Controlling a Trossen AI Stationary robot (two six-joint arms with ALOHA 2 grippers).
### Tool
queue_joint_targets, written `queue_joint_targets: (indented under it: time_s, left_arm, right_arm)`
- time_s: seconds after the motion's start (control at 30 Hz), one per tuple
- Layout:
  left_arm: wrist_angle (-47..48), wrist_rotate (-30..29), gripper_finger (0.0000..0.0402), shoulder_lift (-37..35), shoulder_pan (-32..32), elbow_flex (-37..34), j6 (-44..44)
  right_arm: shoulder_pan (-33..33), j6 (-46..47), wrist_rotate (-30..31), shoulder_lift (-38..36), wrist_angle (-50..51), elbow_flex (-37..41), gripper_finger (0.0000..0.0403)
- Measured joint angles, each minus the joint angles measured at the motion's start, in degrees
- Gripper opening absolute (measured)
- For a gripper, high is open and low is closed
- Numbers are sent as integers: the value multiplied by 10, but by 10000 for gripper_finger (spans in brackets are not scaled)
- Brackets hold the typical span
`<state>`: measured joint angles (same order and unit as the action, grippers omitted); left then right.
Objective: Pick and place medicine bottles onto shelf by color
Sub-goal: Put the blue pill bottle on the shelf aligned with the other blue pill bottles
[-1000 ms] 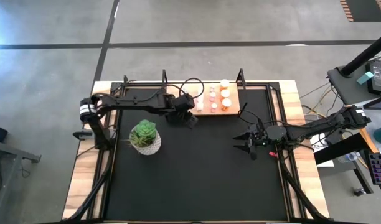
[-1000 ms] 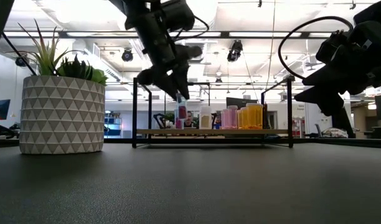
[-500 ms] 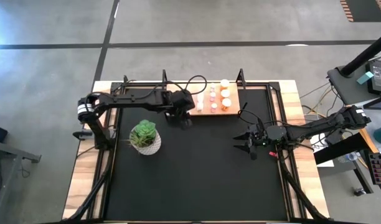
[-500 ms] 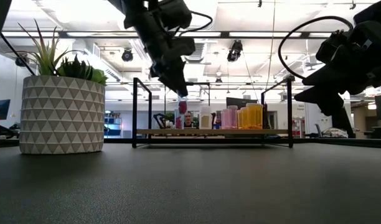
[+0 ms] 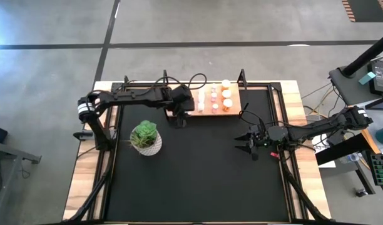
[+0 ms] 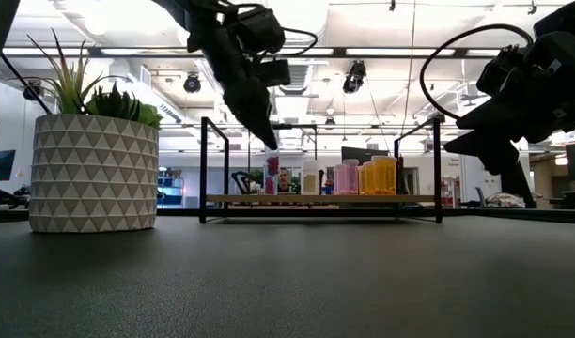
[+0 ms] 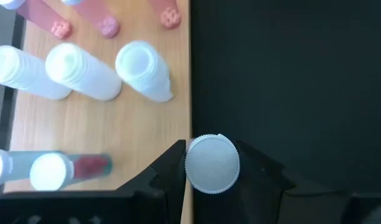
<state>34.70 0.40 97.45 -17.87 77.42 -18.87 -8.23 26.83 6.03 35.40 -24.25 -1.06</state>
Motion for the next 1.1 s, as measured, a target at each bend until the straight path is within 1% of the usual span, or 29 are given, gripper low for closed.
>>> queue_joint_targets:
  time_s: [0.2, 0.4, 0.6, 0.7, 0.87, 1.1]
  left_arm:
    - [3, 0, 105, 0, -14, -12, -42]
    - [3, 3, 105, 0, -30, -17, -48]
    - [3, 12, 105, 0, -45, -18, -85]
    - [3, 16, 105, 1, -52, -18, -88]
    - [4, 38, 105, 12, -59, -18, -87]
    - [2, 45, 105, 30, -60, -11, -87]
  right_arm:
    - [0, 0, 0, 0, 0, 0, 212]
    - [0, 0, 0, 0, 0, 0, 212]
    - [0, 0, 0, 0, 0, 0, 212]
    - [0, 0, 0, 0, 0, 0, 212]
    - [0, 0, 0, 0, 0, 0, 212]
    - [0, 0, 0, 0, 1, 0, 212]
